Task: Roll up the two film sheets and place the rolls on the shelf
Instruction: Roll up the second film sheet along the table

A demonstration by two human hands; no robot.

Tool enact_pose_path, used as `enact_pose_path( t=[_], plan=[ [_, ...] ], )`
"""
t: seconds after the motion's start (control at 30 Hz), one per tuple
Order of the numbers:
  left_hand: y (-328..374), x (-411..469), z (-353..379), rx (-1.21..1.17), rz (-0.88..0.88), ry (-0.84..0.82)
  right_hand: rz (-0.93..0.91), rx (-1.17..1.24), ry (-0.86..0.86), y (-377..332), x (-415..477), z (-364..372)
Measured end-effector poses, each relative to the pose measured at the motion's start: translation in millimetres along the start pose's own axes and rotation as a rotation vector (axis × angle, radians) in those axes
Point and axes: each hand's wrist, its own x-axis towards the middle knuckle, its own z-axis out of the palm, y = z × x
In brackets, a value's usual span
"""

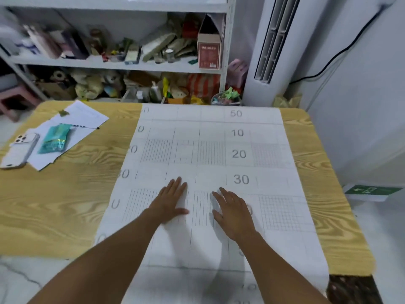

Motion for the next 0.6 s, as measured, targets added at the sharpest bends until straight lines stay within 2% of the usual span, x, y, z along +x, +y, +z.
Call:
enact_pose_path(
  t=[0.23, 0.47, 0.6],
  plan=[
    [-8, 33, -12, 0.054, 0.042, 0.021, 0.030, -0.006, -0.027, -5, 19, 18],
    [-8, 31, -2, 0.002, 0.110, 0.277, 0.058, -0.047, -0.027, -8, 62, 17],
    [-7, 7, 9, 0.026, 0.223, 0.283, 0.075, -0.047, -0.034, -6, 82, 13]
  ],
)
